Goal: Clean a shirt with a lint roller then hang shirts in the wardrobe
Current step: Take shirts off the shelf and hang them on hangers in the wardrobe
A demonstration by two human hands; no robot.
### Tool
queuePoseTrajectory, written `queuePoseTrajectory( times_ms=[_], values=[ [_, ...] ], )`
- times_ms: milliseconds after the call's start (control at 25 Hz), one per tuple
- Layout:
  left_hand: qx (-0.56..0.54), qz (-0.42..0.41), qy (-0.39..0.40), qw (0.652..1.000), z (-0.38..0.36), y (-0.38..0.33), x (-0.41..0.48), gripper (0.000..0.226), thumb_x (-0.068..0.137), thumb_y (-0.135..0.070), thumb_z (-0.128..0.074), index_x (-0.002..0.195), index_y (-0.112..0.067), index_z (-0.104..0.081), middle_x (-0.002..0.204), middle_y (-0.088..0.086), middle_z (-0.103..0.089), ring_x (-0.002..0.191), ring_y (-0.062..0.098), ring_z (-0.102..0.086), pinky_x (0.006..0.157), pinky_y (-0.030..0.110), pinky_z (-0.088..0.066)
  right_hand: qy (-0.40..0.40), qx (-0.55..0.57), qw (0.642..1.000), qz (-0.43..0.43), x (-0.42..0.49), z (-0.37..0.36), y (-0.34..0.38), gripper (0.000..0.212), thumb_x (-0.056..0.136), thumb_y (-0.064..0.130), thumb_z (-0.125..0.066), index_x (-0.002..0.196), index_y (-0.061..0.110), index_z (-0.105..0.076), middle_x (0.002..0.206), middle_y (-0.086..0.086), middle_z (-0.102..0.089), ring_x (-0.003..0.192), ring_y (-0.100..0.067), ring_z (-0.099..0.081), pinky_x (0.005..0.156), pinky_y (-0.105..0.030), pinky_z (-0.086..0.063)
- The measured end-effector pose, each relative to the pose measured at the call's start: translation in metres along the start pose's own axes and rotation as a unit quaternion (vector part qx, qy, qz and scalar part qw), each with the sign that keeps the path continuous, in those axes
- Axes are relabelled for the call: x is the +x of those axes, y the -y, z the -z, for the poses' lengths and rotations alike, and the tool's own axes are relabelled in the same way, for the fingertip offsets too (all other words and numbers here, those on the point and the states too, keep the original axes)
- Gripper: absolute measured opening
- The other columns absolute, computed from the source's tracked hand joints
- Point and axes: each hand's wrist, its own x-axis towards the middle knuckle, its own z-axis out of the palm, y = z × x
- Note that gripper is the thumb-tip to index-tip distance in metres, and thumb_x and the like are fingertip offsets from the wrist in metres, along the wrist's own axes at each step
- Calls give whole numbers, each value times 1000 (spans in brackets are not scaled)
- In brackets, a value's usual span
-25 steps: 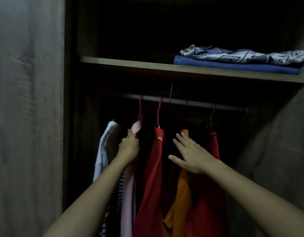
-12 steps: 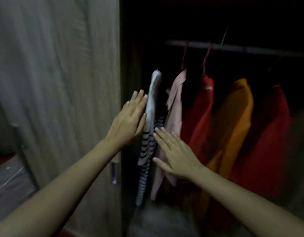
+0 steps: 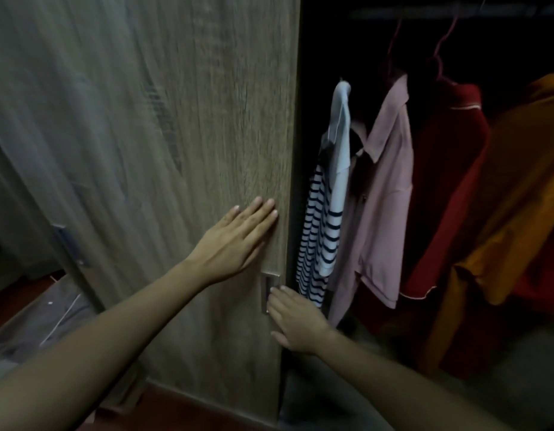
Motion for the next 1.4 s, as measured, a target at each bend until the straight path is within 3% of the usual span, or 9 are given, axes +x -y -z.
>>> queuePoseTrajectory(
  times_ms=[80,120,280,440,640,840,1080,1280,1400],
  values=[
    [11,-12,4,1000,-6,5,0,55,95,-31,-31,145,-9,-23,151,7,-18,144,13,11,115,34,-5,21,-110,993,28,8,-4,2,57,98,35,-25,146,4,-18,155,-14,-21,145,-28,-12,120,-41,-4],
    [12,-16,0,1000,-8,5,1,56,95,-32,-31,145,-9,-23,151,7,-18,145,15,10,115,34,-6,28,-151,988,33,10,-3,4,56,99,33,-24,147,5,-14,156,-13,-17,145,-29,-9,120,-42,-3],
    [12,-18,-29,999,-12,-1,0,56,94,-29,-31,145,-8,-22,152,7,-16,145,15,10,115,36,-8,69,-238,969,18,21,0,17,56,98,31,-33,146,8,-18,153,-11,-22,142,-29,-17,119,-42,-8],
    [6,-38,-26,999,-9,-9,7,64,84,-15,-33,147,-9,-17,153,5,-15,144,14,12,115,35,-5,56,-217,974,-12,22,-1,16,55,96,28,-38,144,5,-22,144,-11,-33,132,-27,-29,116,-39,-20],
    [-4,-102,-42,994,-4,-33,35,69,78,-4,-26,146,-10,-18,153,4,-16,144,13,10,115,35,-4,91,-205,974,-40,-20,-17,2,57,96,25,-37,145,3,-16,147,-13,-27,134,-28,-27,117,-41,-16],
    [-38,-169,-85,981,11,-91,82,63,78,-7,-27,139,-9,-39,147,6,-40,136,20,-27,111,38,-28,124,-200,969,-71,-84,-33,-24,54,97,22,-35,145,2,-18,150,-14,-25,137,-28,-24,117,-40,-15],
    [-20,-240,-78,967,20,-171,152,58,82,-14,-26,138,-14,-44,146,0,-42,136,14,-26,108,38,-29,206,-214,946,-129,-179,-59,-62,64,93,29,-45,146,5,-18,151,-14,-22,139,-29,-21,118,-41,-14],
    [-18,-266,-56,962,18,-249,201,58,83,-16,-23,138,-17,-43,146,-4,-42,135,12,-38,108,33,-33,222,-175,945,-166,-252,-84,-99,55,96,23,-37,144,1,-21,148,-13,-25,136,-28,-24,117,-39,-13],
    [-27,-273,-65,959,19,-292,227,59,85,-17,-19,142,-17,-34,151,-4,-32,139,11,-29,111,32,-25,223,-152,942,-201,-290,-101,-118,51,97,20,-34,144,2,-23,147,-12,-26,135,-28,-25,117,-38,-12]
  ],
)
